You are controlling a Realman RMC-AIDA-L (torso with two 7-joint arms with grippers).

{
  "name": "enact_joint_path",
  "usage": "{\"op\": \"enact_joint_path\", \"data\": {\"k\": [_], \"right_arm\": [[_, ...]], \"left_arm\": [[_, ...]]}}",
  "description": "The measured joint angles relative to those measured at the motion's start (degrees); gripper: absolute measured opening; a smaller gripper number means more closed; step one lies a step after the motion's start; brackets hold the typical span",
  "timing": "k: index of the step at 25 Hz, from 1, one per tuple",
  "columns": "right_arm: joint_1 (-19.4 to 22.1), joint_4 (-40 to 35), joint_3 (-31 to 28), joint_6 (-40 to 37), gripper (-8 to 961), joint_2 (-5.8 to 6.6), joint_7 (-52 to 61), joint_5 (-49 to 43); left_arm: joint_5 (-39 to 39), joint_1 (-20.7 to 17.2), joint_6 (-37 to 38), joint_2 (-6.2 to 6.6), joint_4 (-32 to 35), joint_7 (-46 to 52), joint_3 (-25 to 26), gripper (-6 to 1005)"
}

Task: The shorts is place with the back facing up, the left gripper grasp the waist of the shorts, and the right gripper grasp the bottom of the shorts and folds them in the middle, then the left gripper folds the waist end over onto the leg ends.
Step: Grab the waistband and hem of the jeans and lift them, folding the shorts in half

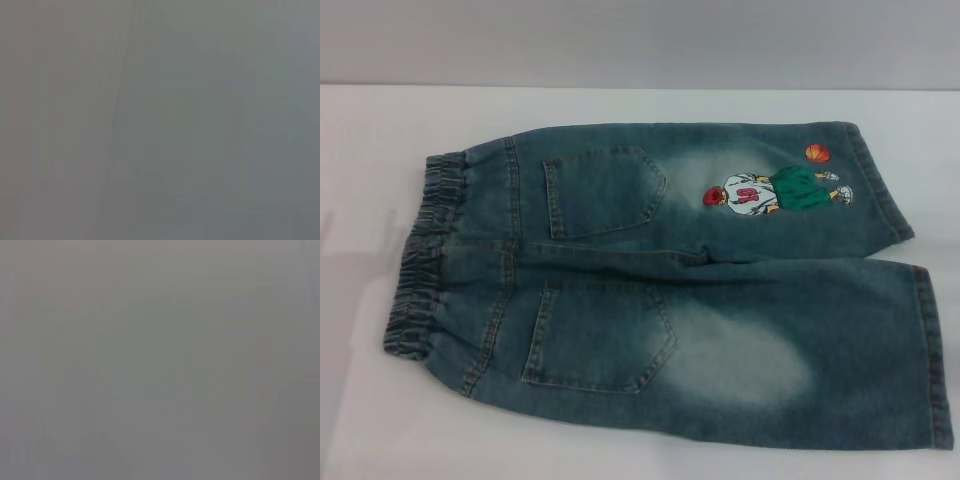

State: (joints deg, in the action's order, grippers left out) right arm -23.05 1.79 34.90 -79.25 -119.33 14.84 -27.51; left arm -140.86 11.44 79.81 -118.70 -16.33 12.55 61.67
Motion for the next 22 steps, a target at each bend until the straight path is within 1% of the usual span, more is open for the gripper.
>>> {"op": "enact_joint_path", "data": {"k": [5, 9, 12, 16, 18, 19, 20, 21, 22], "right_arm": [[-0.92, 1.3, -0.63, 0.24, 702, 0.12, -0.14, 0.0], [-1.88, 1.14, -0.63, 0.25, 701, 0.12, -0.17, 0.0], [-3.07, 0.69, -0.62, 0.24, 701, 0.21, -0.17, 0.0], [-3.33, 0.35, -0.34, 0.26, 701, 0.29, -0.17, -0.19], [-3.16, 0.15, -0.22, 0.53, 702, 0.32, -0.17, -0.21], [-3.05, 0.12, -0.25, 0.75, 702, 0.33, -0.17, -0.2], [-2.91, 0.06, -0.26, 0.98, 702, 0.36, -0.17, -0.2], [-2.79, 0.02, -0.27, 1.23, 702, 0.37, -0.17, -0.17], [-2.55, -0.01, -0.2, 1.8, 702, 0.37, -0.17, -0.18]], "left_arm": [[0.04, 0.5, -1.81, 0.28, 0.02, 0.08, 0.62, 799], [0.11, 0.71, -1.08, 0.24, -0.73, 1.79, 1.79, 797], [0.11, 1.54, -1.03, 0.22, -0.83, 4.32, 2.6, 795], [-0.32, 3.2, -1.05, 0.65, -0.68, 7.0, 2.64, 792], [-0.32, 3.2, -1.05, 0.65, -0.68, 7.0, 2.64, 792], [-3.21, 5.52, -1.03, 2.07, -0.23, 13.48, 2.33, 791], [-4.7, 6.24, -1.07, 2.77, -0.12, 15.91, 2.29, 791], [-4.7, 6.24, -1.07, 2.77, -0.12, 15.91, 2.29, 790], [-9.76, 8.13, -1.17, 4.85, -0.05, 22.33, 2.25, 790]]}}
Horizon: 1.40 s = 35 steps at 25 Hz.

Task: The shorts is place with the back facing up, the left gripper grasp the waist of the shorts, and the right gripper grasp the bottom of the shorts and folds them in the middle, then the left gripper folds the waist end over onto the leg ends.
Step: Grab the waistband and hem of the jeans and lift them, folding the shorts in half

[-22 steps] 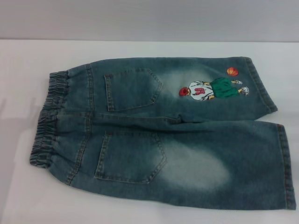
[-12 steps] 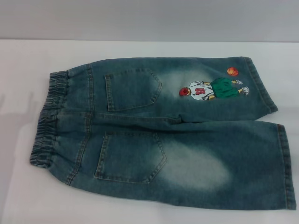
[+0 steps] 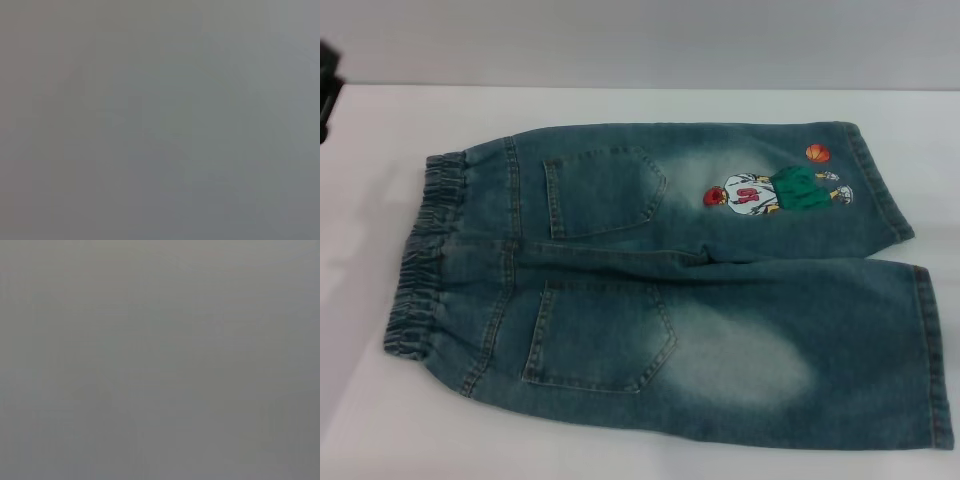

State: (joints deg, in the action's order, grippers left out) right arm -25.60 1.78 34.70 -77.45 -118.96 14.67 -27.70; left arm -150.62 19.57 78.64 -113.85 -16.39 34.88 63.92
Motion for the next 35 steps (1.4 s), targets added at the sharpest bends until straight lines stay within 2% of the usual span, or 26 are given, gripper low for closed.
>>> {"op": "enact_joint_path", "data": {"k": [1, 4, 5, 6, 7, 8, 9, 10, 11, 13, 14, 15, 16, 19, 20, 21, 22, 23, 25, 28, 35], "right_arm": [[0.0, 0.0, 0.0, 0.0, 702, 0.0, 0.0, 0.0], [0.21, -0.02, 0.18, 0.7, 702, 0.0, 0.0, -0.17], [0.25, -0.02, 0.19, 0.82, 702, 0.0, 0.0, -0.2], [0.25, -0.02, 0.19, 0.82, 702, 0.0, 0.0, -0.2], [0.25, -0.03, 0.19, 0.85, 702, -0.01, 0.0, -0.21], [0.25, -0.03, 0.2, 0.86, 702, -0.02, 0.0, -0.22], [0.26, -0.03, 0.2, 0.87, 702, -0.02, 0.0, -0.22], [0.27, -0.03, 0.19, 0.88, 702, -0.03, 0.0, -0.23], [0.27, -0.03, 0.19, 0.88, 702, -0.03, 0.0, -0.23], [0.28, -0.04, 0.19, 0.9, 702, -0.04, 0.0, -0.25], [0.29, -0.09, 0.19, 0.91, 702, -0.04, 0.0, -0.24], [0.29, -0.16, 0.19, 0.91, 701, -0.04, 0.0, -0.24], [0.29, -0.35, 0.19, 0.91, 701, -0.04, 0.0, -0.23], [0.29, -0.78, 0.19, 0.91, 701, -0.05, 0.0, -0.23], [0.27, -1.08, 0.19, 0.91, 701, -0.05, 0.0, -0.23], [0.26, -1.25, 0.19, 0.91, 701, -0.04, 0.0, -0.23], [0.26, -1.25, 0.19, 0.91, 701, -0.04, 0.0, -0.23], [0.25, -1.43, 0.19, 0.91, 701, -0.04, 0.0, -0.23], [0.16, -1.54, 0.19, 0.91, 701, -0.04, 0.0, -0.24], [-0.03, -1.8, 0.19, 0.94, 701, 0.0, 0.01, -0.26], [-0.2, -2.22, 0.28, 1.34, 701, 0.05, 0.01, -0.34]], "left_arm": [[-0.95, 0.5, 0.0, 0.49, -0.01, 1.35, 0.0, 789], [-10.31, 4.2, 0.11, 4.77, -0.05, 14.36, -0.02, 788], [-11.69, 4.95, 0.14, 5.84, -0.04, 17.19, -0.39, 788], [-13.59, 6.34, 0.26, 7.75, 0.03, 22.74, -1.58, 787], [-14.22, 7.1, 0.41, 8.9, 0.11, 25.91, -2.89, 786], [-14.86, 8.91, 1.17, 11.57, 0.42, 31.78, -6.42, 785], [-14.87, 10.08, 1.89, 13.31, 0.75, 34.99, -9.31, 784], [-14.83, 12.09, 4.87, 16.01, 2.34, 40.76, -13.79, 783], [-14.83, 12.09, 4.87, 16.01, 2.34, 40.76, -13.79, 783], [-14.81, 13.83, 9.62, 17.44, 5.41, 45.33, -17.09, 783], [-14.82, 15.02, 12.89, 18.1, 7.87, 48.08, -19.47, 783], [-14.81, 17.11, 18.69, 18.85, 12.97, 52.51, -24.28, 783], [-14.81, 17.11, 18.69, 18.85, 12.97, 52.51, -24.28, 783], [-14.8, 19.29, 25.41, 18.84, 20.5, 57.33, -31.35, 783], [-14.83, 19.96, 28.11, 18.38, 24.3, 59.52, -36.6, 783], [-14.86, 20.1, 29.05, 18.14, 25.54, 60.13, -38.83, 783], [-14.86, 20.1, 29.05, 18.14, 25.54, 60.13, -38.83, 783], [-14.86, 20.19, 30.6, 17.75, 27.23, 60.77, -42.09, 783], [-14.88, 20.04, 32.12, 16.65, 30.45, 61.63, -45.35, 783], [-14.86, 18.92, 32.15, 14.33, 37.23, 62.92, -47.99, 783], [-14.77, 16.31, 30.03, 11.19, 46.26, 65.91, -53.39, 782]]}}
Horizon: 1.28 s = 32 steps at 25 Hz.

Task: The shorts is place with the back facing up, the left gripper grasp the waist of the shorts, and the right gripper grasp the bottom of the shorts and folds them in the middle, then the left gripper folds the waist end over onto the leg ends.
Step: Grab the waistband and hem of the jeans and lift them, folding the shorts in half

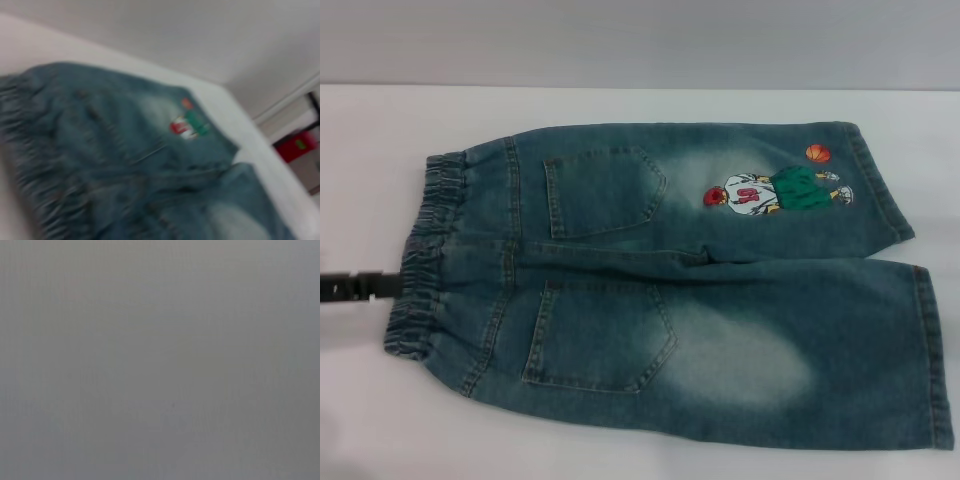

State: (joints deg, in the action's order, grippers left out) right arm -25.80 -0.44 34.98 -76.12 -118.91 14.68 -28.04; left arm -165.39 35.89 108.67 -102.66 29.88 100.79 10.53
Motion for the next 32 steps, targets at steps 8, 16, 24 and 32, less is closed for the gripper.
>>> {"op": "enact_joint_path", "data": {"k": [8, 16, 24, 32], "right_arm": [[-0.04, -0.01, 0.0, 0.07, 702, 0.0, 0.0, -0.01], [0.14, 0.0, 0.0, 0.09, 701, 0.0, 0.0, 0.0], [0.55, 0.0, 0.0, 0.1, 701, 0.0, 0.0, 0.01], [0.64, 0.0, 0.0, 0.09, 702, 0.0, 0.0, 0.0]], "left_arm": [[0.11, -0.69, -6.76, -3.54, 2.82, 3.84, -7.05, 782], [0.15, -0.3, -12.27, -5.23, 4.14, 5.26, -8.34, 782], [0.16, -0.39, -16.03, -5.53, 4.37, 7.3, -11.26, 782], [0.16, -0.41, -16.88, -6.19, 4.37, 7.85, -12.87, 782]]}}
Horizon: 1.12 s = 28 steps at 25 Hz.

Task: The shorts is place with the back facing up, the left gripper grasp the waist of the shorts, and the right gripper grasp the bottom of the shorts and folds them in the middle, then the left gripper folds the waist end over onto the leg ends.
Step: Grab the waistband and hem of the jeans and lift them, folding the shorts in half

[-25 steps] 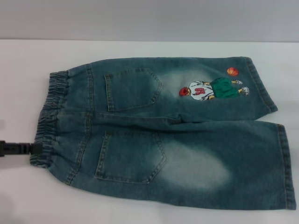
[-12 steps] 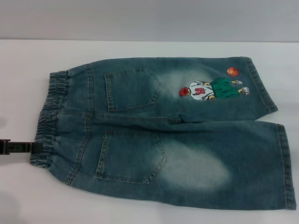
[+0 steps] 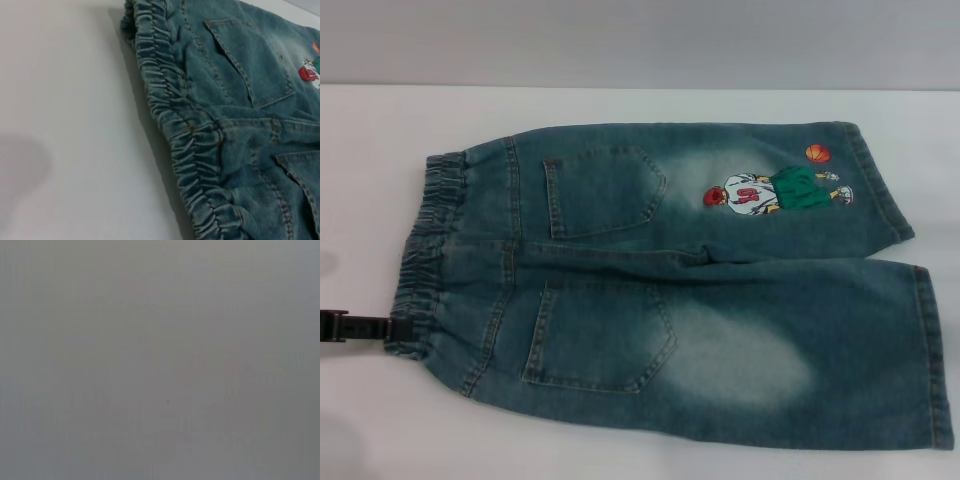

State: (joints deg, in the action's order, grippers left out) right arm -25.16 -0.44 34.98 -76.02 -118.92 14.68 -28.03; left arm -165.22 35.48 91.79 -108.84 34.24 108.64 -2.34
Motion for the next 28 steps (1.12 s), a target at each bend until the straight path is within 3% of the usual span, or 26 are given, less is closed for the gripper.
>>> {"op": "enact_joint_path", "data": {"k": [28], "right_arm": [[0.23, 0.0, -0.13, -0.25, 701, -0.09, 0.0, 0.15]], "left_arm": [[0.21, 0.82, 0.34, -0.96, 0.02, 0.7, -2.41, 781]]}}
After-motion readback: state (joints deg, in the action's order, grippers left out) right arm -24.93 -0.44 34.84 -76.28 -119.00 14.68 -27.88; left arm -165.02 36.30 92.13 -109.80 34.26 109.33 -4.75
